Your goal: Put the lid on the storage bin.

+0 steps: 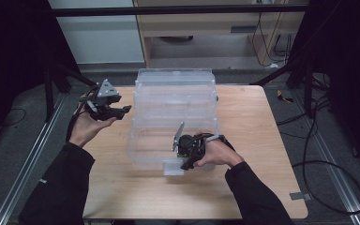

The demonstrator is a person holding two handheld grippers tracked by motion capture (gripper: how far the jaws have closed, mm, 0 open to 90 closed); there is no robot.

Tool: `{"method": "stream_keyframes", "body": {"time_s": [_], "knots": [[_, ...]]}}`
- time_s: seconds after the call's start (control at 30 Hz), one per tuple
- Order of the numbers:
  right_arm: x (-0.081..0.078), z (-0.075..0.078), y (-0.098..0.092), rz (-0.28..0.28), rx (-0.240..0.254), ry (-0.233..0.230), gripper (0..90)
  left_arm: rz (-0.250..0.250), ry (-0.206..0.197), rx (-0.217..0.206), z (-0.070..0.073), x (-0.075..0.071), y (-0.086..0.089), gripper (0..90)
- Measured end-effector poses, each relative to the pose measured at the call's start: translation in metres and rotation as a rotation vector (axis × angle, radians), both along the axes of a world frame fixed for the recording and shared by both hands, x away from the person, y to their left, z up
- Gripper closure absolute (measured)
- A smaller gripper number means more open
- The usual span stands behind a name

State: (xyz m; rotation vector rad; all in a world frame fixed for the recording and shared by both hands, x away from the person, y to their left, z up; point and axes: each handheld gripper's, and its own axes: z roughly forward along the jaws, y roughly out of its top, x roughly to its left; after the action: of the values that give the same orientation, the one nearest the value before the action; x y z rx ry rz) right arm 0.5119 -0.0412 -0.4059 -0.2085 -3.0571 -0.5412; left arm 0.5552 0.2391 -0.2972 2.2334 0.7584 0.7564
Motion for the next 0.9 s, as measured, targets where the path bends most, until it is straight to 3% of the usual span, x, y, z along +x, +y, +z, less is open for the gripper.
{"method": "stream_keyframes", "body": {"time_s": [0.4,0.9], "knots": [[-0.001,-0.001,-0.001,0.0,0.01,-0.009,63.9,-0.073,0.015,0.064,0.01,0.018,-0.019,44.3],[-0.001,-0.001,-0.001,0.008,0.009,-0.009,64.0,-0.134,0.036,0.155,0.012,0.044,-0.037,43.6]]}}
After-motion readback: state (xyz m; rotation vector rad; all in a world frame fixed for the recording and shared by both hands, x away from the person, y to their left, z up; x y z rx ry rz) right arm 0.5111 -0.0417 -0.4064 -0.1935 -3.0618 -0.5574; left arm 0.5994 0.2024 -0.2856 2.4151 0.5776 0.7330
